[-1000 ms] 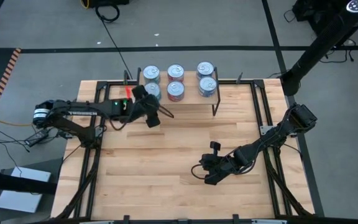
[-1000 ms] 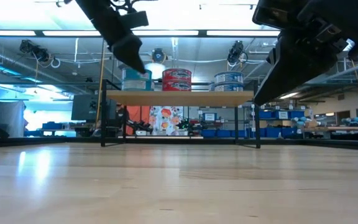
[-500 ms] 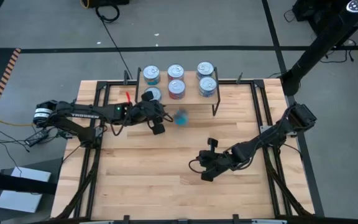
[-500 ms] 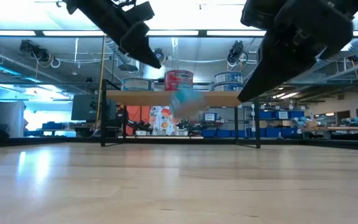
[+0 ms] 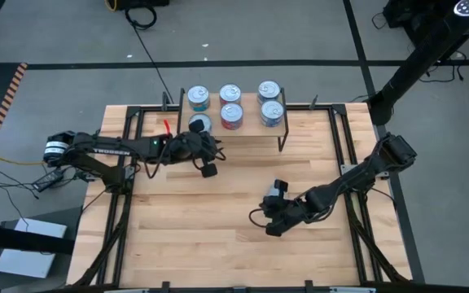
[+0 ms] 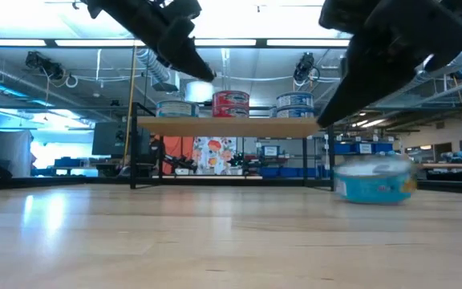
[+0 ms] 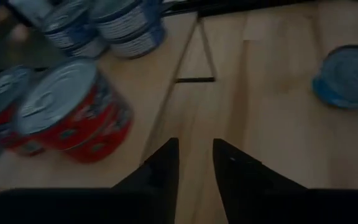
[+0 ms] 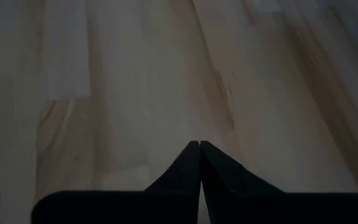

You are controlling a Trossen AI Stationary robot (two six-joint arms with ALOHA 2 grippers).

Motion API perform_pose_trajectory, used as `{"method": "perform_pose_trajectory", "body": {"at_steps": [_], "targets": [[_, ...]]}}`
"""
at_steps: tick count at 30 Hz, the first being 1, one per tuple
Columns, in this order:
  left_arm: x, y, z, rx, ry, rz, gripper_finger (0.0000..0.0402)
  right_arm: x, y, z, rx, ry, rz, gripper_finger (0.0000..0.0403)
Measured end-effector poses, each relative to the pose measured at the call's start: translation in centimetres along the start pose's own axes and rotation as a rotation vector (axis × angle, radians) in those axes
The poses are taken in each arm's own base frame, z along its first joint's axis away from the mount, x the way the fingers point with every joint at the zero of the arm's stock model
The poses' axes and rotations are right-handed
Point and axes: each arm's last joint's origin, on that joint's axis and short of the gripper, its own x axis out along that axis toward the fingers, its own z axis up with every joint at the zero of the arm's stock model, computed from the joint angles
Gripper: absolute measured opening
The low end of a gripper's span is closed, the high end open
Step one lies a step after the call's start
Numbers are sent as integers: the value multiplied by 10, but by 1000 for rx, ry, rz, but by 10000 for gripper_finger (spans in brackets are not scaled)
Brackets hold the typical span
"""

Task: Stack canned seafood by type on shelf
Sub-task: Stack the yellow blue tuna can on top of the other yellow blue tuna can on the shelf

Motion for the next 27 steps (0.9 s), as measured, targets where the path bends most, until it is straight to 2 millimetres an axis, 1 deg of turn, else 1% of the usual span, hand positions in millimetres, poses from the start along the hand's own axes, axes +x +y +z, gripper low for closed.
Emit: {"method": "perform_pose_trajectory", "body": {"at_steps": [2, 6, 8, 11, 15, 18, 20, 23, 27], "targets": [[1, -3, -1, -11, -34, -36, 98, -9, -2, -1, 13, 42, -18, 30], [6, -16, -17, -24, -108, -139, 89, -32, -4, -4, 54, 129, -57, 39], [7, -23, -24, -34, -162, -195, 84, -41, -6, -9, 77, 196, -72, 38], [5, -38, -39, -31, -222, -278, 75, -46, -10, -23, 129, 316, -116, 27], [-2, -58, -53, -8, -279, -384, 60, -47, -11, -44, 200, 460, -141, 7], [-7, -71, -63, 16, -262, -437, 49, -48, -9, -56, 239, 512, -131, 10], [-11, -79, -66, 19, -251, -469, 43, -46, -8, -64, 262, 536, -121, 12], [-17, -89, -68, 32, -254, -507, 40, -39, -6, -73, 289, 521, -79, 10], [-20, -97, -68, 44, -262, -534, 39, -22, -10, -81, 304, 461, -15, 7]]}}
